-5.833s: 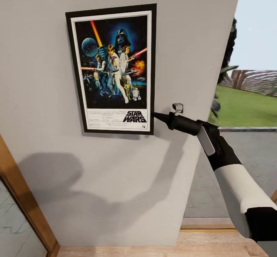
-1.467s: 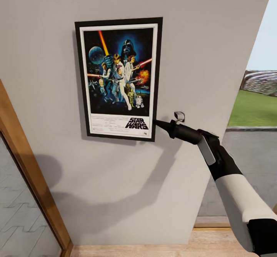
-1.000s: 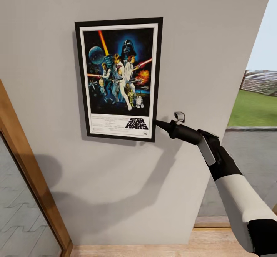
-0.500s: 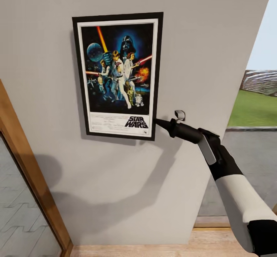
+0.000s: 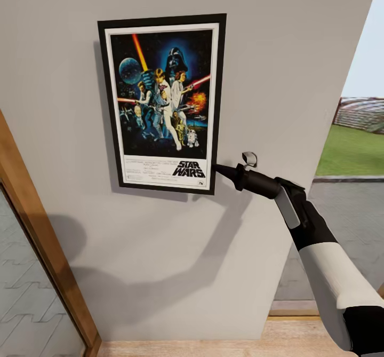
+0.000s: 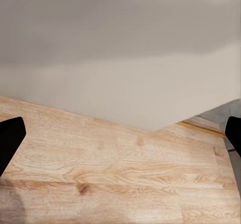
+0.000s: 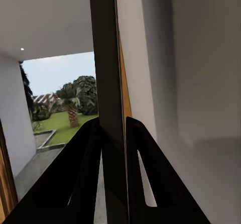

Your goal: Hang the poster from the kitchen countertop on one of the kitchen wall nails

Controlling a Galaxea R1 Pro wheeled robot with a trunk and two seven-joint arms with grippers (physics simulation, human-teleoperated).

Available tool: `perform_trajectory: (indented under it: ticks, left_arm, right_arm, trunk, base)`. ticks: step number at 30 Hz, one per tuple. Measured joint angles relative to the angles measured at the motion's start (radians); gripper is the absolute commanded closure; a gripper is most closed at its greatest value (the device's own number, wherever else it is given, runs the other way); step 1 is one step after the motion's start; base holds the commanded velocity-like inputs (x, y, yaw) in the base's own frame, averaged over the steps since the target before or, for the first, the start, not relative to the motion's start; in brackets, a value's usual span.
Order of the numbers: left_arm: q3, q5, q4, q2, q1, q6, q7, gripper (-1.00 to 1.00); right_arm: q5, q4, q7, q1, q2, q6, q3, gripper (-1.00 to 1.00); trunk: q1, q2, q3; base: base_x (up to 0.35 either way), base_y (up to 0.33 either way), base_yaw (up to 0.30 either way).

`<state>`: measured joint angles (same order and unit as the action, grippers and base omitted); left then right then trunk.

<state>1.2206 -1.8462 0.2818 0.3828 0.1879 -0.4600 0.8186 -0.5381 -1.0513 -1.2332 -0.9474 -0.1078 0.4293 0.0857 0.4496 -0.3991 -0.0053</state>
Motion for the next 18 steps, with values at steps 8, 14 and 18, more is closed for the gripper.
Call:
perform_trajectory:
  ticks: [8,14,18]
  left_arm:
    - [0.001,0.000,0.000,0.000,0.000,0.000,-0.001,-1.00]
    - [0.001,0.000,0.000,0.000,0.000,0.000,-0.001,-1.00]
    - [0.000,-0.001,0.000,0.000,0.000,0.000,-0.001,-1.00]
  right_arm:
    - [0.001,0.000,0.000,0.000,0.000,-0.001,0.000,1.00]
    - [0.001,0.000,0.000,0.000,0.000,-0.001,0.001,1.00]
    - [0.001,0.000,0.000,0.000,-0.001,-0.001,0.001,1.00]
  trunk:
    - [0.000,0.000,0.000]
    - [0.000,0.000,0.000]
    - [0.000,0.000,0.000]
  base:
    - [0.000,0.000,0.000]
    - [0.000,0.056,0.000]
    - [0.000,0.053,0.000]
